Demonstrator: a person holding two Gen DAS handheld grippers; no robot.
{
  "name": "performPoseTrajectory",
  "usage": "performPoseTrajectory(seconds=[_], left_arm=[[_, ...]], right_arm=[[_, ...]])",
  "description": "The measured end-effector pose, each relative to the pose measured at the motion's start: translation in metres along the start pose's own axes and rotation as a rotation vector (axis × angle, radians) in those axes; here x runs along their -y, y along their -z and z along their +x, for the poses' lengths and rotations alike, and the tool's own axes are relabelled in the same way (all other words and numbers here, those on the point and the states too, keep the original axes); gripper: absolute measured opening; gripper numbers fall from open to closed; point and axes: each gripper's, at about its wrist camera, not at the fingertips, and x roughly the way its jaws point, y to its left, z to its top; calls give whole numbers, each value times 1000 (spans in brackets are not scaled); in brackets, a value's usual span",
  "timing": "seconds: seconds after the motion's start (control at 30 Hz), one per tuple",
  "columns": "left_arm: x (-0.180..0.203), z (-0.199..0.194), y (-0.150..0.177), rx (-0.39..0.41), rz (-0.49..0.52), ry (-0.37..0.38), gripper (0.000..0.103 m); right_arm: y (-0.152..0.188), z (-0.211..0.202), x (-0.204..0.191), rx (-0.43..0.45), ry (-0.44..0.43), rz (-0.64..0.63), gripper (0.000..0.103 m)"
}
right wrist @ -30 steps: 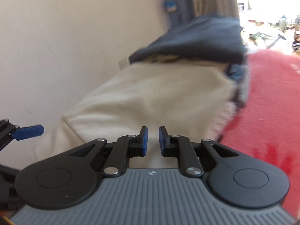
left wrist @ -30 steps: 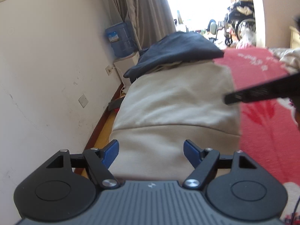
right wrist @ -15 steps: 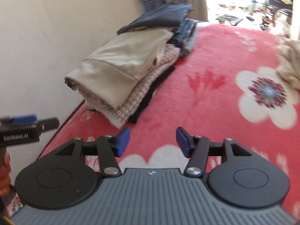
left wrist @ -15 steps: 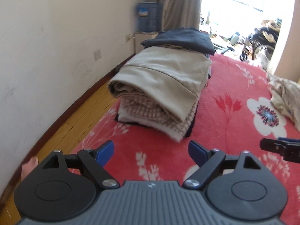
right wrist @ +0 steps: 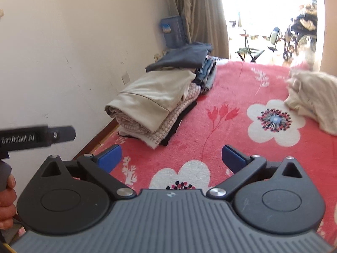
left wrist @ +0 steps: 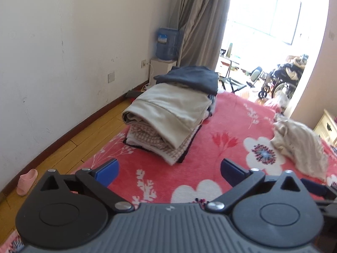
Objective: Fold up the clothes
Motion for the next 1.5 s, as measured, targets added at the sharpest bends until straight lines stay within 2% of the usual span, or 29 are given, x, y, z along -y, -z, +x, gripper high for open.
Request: performPoseTrajectory(seconds=[0.1,0.17,0.27,0.4,0.53,0.67,0.77,0.87,1.0,1.1,1.23,1.37,1.5], left_arm=[[15,-20,6,-2,-2,-13,103],[29,-29,11,7,23,-67,103],[48,-38,20,51,53,-147,103],[59,-34,26,15,30,-123,103],[71,-38,40,44,20,-151,103],[78,-44,52,61,18,-156,103],[81,-48,58,55,28,-140,103],[83,-51,61,43,36,-126,103],[84,-49,63,32,33,-109,103],[82,-45,64,12,17,-137,103],[71,-40,64,28,-2,-184,103],[57,-34,61,17,-24,-215,103],[47,-30,59,1,-36,-221,103]], right_arm=[[1,-18,-2,-1,20,-22,102],[2,-30,0,-6,31,-31,102],[3,-46,3,-17,101,-53,102],[6,-64,9,-8,162,-77,102],[14,-76,15,10,202,-70,102],[24,-83,14,24,251,-119,102],[28,-87,17,2,217,-129,102],[30,-95,22,20,178,-100,102],[30,-96,22,20,171,-106,102],[31,-91,23,15,156,-96,102],[32,-82,22,-13,136,-75,102],[31,-74,10,-18,188,-117,102],[28,-73,0,-2,203,-136,102]])
